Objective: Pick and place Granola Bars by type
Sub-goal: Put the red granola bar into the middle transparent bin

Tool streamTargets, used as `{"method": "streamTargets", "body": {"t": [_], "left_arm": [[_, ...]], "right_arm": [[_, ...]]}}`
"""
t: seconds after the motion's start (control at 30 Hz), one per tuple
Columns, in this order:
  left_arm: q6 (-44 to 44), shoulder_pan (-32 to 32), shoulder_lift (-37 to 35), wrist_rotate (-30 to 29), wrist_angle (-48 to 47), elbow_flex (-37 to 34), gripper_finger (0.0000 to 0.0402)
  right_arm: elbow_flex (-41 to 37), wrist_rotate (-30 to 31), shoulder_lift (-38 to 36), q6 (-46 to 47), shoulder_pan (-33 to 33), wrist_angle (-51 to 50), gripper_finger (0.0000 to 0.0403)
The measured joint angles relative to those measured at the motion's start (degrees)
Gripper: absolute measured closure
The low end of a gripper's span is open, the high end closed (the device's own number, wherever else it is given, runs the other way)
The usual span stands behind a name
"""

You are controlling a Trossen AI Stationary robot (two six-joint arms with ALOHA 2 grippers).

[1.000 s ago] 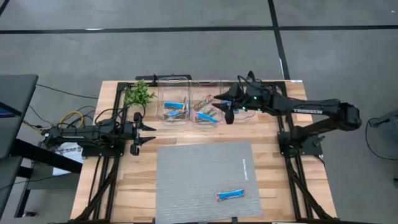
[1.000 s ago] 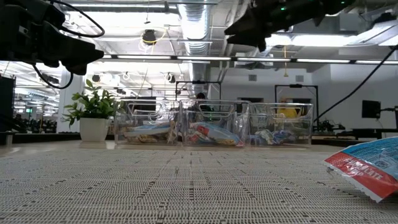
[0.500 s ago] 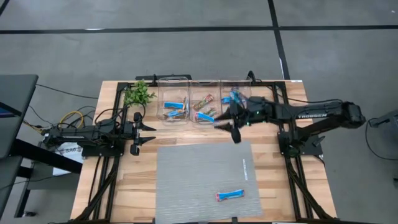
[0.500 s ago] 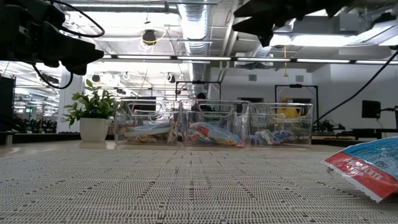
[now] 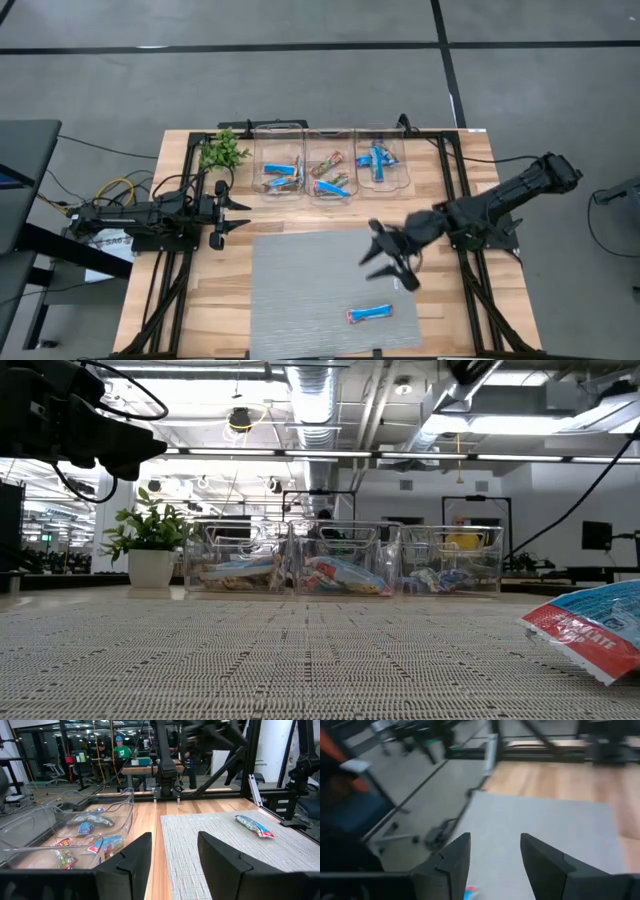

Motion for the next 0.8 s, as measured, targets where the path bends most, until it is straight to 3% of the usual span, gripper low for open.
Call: {"method": "streamTargets", "body": {"t": [0.23,0.47,0.67,0.8], "left_arm": [[0.0,0.0,0.0,0.0,0.0,0.0,0.0247],[0.0,0.0,0.0,0.0,0.0,0.0,0.0247],[0.0,0.0,0.0,0.0,0.0,0.0,0.0247],[0.0,0.0,0.0,0.0,0.0,0.0,0.0247]], "right_arm": [[0.0,0.0,0.0,1.0,8.7,-0.3,0.0239],[0.0,0.6,0.0,6.7,10.1,-4.1,0.0247],[0.0,8.6,2.2,8.7,12.2,-14.2,0.0253],[0.1,9.2,6.8,12.6,13.9,-14.1,0.025]]}}
